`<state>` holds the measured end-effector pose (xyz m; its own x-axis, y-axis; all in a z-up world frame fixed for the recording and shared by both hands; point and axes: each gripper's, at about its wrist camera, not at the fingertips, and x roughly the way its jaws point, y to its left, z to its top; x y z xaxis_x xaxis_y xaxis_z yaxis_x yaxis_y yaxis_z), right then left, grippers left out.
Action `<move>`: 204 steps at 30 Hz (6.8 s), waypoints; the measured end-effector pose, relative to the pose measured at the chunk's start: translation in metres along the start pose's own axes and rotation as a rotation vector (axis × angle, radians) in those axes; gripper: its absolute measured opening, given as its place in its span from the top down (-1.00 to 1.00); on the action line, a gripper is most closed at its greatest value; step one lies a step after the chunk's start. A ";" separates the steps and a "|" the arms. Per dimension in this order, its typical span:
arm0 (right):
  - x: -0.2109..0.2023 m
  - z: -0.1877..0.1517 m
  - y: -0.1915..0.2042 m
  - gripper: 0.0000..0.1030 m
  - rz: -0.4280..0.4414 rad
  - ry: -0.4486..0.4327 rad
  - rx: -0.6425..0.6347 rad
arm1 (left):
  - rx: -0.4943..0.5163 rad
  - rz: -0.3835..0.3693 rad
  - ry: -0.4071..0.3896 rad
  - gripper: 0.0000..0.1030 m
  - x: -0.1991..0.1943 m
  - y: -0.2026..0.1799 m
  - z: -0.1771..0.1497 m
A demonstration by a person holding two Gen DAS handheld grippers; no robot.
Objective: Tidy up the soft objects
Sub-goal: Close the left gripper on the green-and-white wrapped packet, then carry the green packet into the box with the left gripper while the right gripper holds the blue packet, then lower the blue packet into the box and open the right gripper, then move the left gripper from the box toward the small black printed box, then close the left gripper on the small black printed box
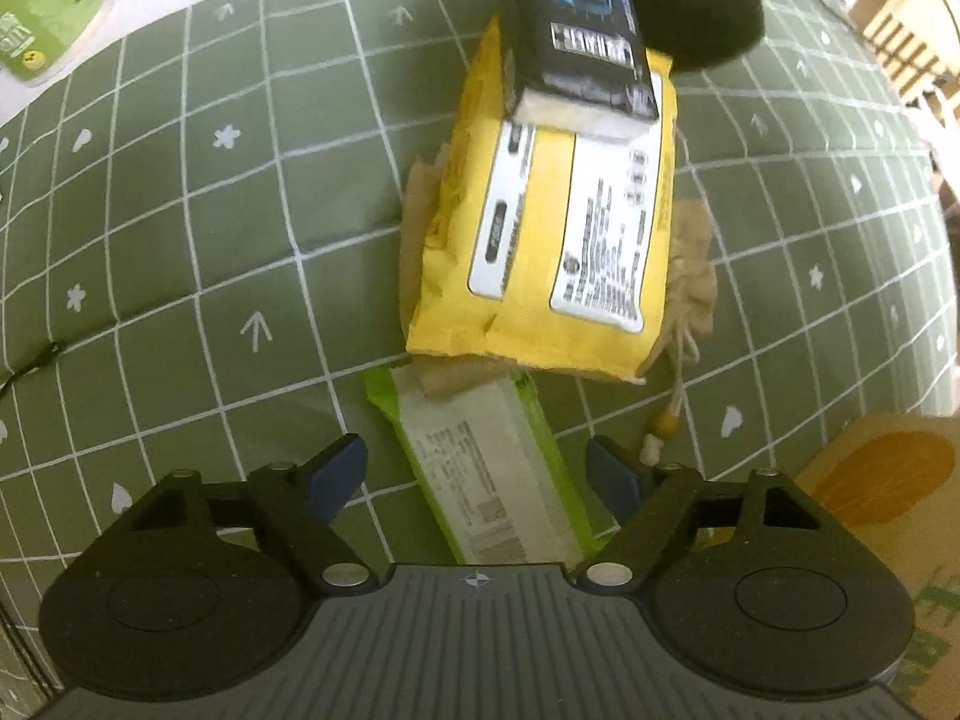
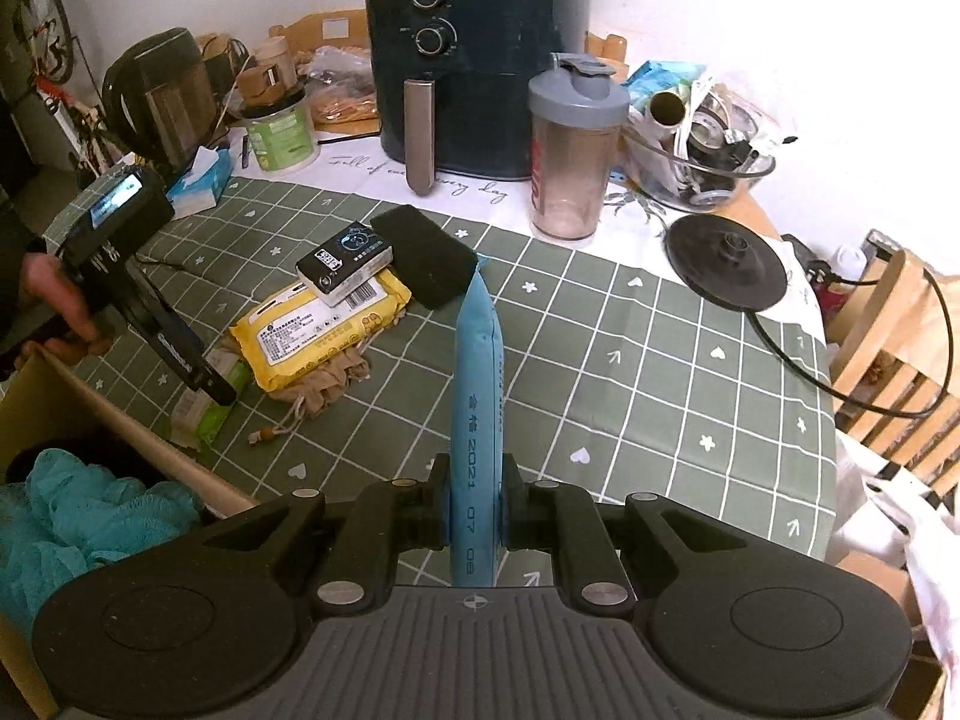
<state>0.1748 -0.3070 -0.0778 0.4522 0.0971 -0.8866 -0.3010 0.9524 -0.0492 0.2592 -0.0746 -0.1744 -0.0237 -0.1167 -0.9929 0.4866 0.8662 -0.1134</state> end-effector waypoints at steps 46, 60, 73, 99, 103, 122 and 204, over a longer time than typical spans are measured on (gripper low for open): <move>-0.053 0.013 -0.002 0.68 0.046 -0.095 0.125 | -0.233 0.133 -0.442 0.05 -0.136 0.031 -0.085; -0.083 0.009 0.004 0.68 0.181 -0.119 0.194 | -0.167 0.070 -0.516 0.05 -0.199 -0.021 -0.133; -0.089 -0.007 0.022 0.68 0.262 -0.116 0.175 | -0.086 -0.007 -0.455 0.05 -0.196 -0.071 -0.166; -0.101 -0.044 0.027 0.68 0.351 -0.085 0.306 | -0.245 0.025 -0.537 -0.26 -0.187 -0.114 -0.200; -0.102 -0.048 0.031 0.68 0.358 -0.077 0.309 | -0.293 0.042 -0.556 -0.26 -0.189 -0.115 -0.204; -0.087 -0.048 0.064 -0.49 0.308 -0.030 0.143 | -0.370 0.124 -0.591 -0.26 -0.187 -0.113 -0.231; -0.001 0.047 0.006 -0.81 0.126 -0.001 0.147 | -0.282 0.081 -0.560 -0.33 -0.175 -0.008 -0.108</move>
<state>0.2123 -0.2876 -0.0552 0.4197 0.2185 -0.8810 -0.2292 0.9647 0.1300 0.1652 -0.0085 -0.0041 0.5015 -0.2154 -0.8379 0.2171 0.9689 -0.1192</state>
